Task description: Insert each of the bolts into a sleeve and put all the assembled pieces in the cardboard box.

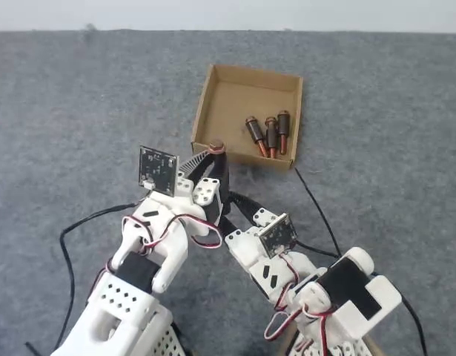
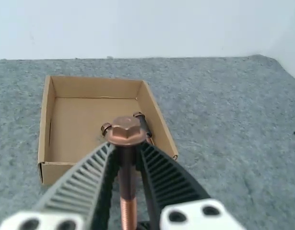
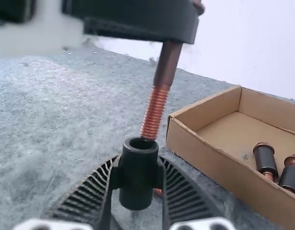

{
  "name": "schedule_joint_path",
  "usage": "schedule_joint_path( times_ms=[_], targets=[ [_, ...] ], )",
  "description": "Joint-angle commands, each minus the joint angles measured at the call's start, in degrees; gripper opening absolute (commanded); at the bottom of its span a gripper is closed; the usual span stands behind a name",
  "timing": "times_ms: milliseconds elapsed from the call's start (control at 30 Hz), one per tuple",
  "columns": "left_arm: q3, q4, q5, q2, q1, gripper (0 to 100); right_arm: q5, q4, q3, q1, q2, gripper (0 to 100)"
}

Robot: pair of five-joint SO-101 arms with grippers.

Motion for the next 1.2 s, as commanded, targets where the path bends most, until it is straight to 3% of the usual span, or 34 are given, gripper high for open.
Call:
schedule_joint_path(
  times_ms=[0, 1167],
  targets=[
    [-0.04, -0.79, 1.14, -1.32, 1.85, 1, 0.79, -1.98, 1.23, -0.04, -0.48, 0.6],
    [-0.22, 0.70, 1.05, -1.41, 4.66, 1, 0.62, -1.54, -0.18, 3.21, -0.31, 0.6]
  ],
)
